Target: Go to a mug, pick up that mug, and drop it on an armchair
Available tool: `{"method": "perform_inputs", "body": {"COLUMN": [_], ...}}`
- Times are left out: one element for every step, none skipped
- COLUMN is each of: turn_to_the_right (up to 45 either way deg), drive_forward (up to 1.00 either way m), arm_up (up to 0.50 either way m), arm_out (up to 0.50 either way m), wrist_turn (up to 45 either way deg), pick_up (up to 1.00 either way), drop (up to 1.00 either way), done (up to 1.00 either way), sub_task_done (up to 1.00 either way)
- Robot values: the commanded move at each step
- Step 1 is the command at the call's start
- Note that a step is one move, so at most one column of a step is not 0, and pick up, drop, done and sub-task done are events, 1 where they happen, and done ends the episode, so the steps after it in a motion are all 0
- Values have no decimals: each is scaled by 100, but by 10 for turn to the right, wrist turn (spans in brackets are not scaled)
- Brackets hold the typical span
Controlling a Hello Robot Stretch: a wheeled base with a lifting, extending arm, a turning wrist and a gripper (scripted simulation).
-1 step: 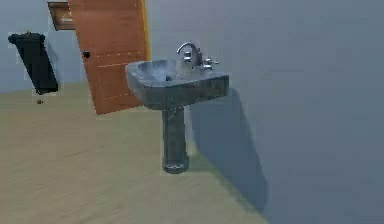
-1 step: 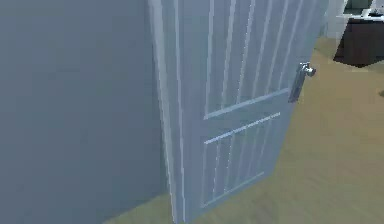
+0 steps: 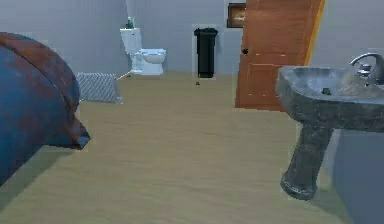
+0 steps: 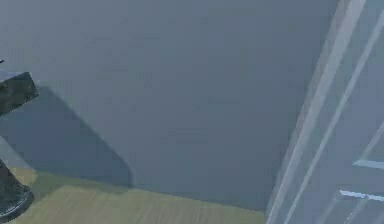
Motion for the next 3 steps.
{"method": "perform_inputs", "body": {"turn_to_the_right": [-30,0,60], "drive_forward": [0,100,0], "arm_up": [0,0,0], "arm_out": [0,0,0], "wrist_turn": [0,0,0], "pick_up": [0,0,0], "drop": [0,0,0], "done": [0,0,0], "sub_task_done": [0,0,0]}}
